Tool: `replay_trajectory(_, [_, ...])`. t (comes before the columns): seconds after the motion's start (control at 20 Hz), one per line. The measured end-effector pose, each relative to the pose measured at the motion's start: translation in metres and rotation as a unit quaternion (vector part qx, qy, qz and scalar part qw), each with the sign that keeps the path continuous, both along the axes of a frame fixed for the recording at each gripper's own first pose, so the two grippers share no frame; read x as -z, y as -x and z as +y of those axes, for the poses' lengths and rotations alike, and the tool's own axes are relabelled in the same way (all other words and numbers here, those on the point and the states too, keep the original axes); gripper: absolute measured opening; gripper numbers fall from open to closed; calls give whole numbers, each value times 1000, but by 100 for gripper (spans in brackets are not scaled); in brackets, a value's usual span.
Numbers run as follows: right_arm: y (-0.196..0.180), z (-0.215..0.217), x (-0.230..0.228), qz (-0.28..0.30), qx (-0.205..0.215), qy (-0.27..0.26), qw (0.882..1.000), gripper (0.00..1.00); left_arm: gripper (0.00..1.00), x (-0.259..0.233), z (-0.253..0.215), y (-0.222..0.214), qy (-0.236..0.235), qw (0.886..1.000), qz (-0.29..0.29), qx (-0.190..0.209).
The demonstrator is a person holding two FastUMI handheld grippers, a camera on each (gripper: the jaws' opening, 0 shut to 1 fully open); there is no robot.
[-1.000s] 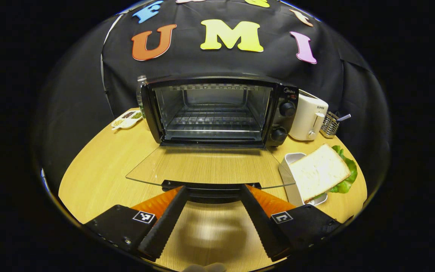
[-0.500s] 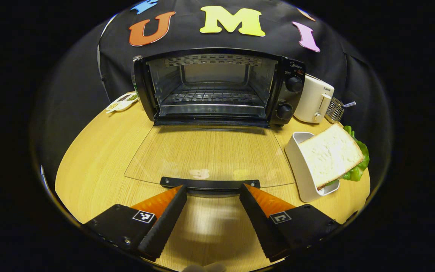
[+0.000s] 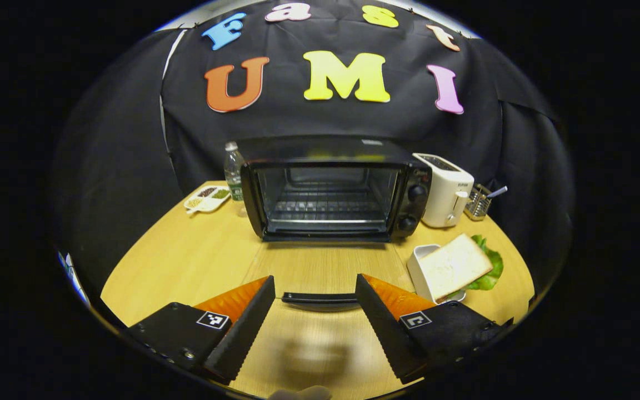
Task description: Open the electric oven with the left hand, put the food in, and close the electric oven.
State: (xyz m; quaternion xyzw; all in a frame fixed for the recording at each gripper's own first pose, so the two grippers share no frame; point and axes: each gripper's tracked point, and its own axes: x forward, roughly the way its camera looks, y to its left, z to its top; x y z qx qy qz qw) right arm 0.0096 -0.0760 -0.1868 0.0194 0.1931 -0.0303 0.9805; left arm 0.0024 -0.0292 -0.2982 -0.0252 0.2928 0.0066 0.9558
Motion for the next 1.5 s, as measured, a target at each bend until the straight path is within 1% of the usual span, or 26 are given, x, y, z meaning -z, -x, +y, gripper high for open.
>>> replay_trajectory(0.15, [-15,13,40,23,-20,-27,999,100,96,-55,10,11,4,999,-41,5])
replay_trajectory(0.3, [-31,27,74,36,-34,-54,997,100,96,-100,21,26,5,997,-81,-8])
replay_trajectory(0.4, [-42,38,94,41,-46,-65,996,100,95,-123,28,35,-3,995,-101,-15])
replay_trajectory(0.55, [-60,54,126,55,-64,-78,993,100,95,-155,37,46,-3,992,-126,-29])
replay_trajectory(0.75, [-86,68,163,78,-81,-98,989,100,95,-198,47,54,-27,986,-162,-38])
replay_trajectory(0.9, [-111,80,181,93,-88,-135,983,99,95,-222,50,57,-43,981,-185,-43])
replay_trajectory(0.95, [-122,83,187,98,-90,-144,981,89,95,-228,51,57,-48,980,-189,-43])
replay_trajectory(1.0, [-130,86,192,105,-92,-151,979,98,95,-231,51,58,-52,979,-190,-45])
replay_trajectory(1.05, [-135,86,197,109,-92,-160,977,86,95,-233,53,59,-56,979,-190,-47])
replay_trajectory(1.1, [-140,87,199,112,-92,-172,974,97,95,-234,54,60,-60,979,-188,-49])
replay_trajectory(1.15, [-142,89,200,115,-94,-183,972,85,95,-234,55,59,-65,979,-189,-52])
replay_trajectory(1.2, [-145,91,201,117,-97,-193,969,96,95,-232,56,59,-67,979,-183,-54])
replay_trajectory(1.25, [-145,91,202,123,-96,-196,968,91,95,-228,57,61,-67,980,-178,-57])
replay_trajectory(1.3, [-147,89,203,125,-93,-197,968,75,95,-225,57,60,-66,981,-174,-59])
replay_trajectory(1.35, [-148,88,202,125,-92,-202,967,74,95,-224,59,60,-66,981,-171,-62])
replay_trajectory(1.4, [-145,88,200,129,-94,-208,965,63,95,-223,60,59,-67,981,-170,-64])
replay_trajectory(1.45, [-145,90,200,128,-99,-210,964,57,95,-222,60,60,-65,981,-169,-66])
replay_trajectory(1.5, [-143,91,199,127,-104,-210,964,53,95,-222,58,59,-63,982,-168,-66])
